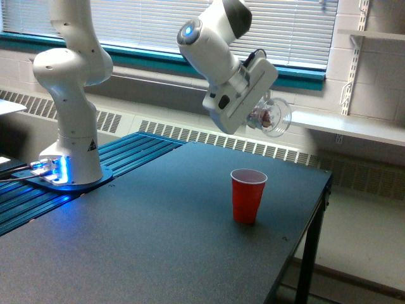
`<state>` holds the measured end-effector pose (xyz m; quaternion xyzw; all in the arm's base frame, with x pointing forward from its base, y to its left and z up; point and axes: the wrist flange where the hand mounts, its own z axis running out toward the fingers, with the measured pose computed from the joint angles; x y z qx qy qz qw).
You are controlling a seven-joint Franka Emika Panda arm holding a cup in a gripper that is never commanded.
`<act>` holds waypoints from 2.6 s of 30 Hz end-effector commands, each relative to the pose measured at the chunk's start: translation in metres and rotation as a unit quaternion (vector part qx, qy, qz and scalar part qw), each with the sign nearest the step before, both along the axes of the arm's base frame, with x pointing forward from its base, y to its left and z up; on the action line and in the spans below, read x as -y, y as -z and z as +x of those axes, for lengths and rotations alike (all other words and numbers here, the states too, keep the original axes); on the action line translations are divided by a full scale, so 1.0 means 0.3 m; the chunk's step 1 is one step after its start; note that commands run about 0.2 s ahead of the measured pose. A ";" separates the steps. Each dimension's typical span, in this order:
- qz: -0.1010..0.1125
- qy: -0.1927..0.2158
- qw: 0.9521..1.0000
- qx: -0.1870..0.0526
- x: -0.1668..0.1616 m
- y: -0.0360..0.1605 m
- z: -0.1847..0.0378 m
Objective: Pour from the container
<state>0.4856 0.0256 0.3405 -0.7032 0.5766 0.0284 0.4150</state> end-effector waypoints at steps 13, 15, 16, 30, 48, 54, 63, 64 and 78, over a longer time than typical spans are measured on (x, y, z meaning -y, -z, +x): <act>0.022 0.024 0.999 -0.022 -0.026 0.119 -0.098; 0.027 0.031 0.999 -0.024 -0.015 0.125 -0.109; 0.028 0.036 0.999 -0.025 -0.009 0.129 -0.115; 0.079 0.077 0.993 -0.033 0.015 0.163 -0.158; 0.109 0.088 0.989 -0.055 -0.027 0.202 -0.164; 0.116 0.090 0.987 -0.062 -0.041 0.221 -0.173; 0.132 0.095 0.985 -0.060 -0.061 0.220 -0.169; 0.135 0.095 0.984 -0.061 -0.065 0.220 -0.169; 0.155 0.105 0.980 -0.063 -0.082 0.232 -0.171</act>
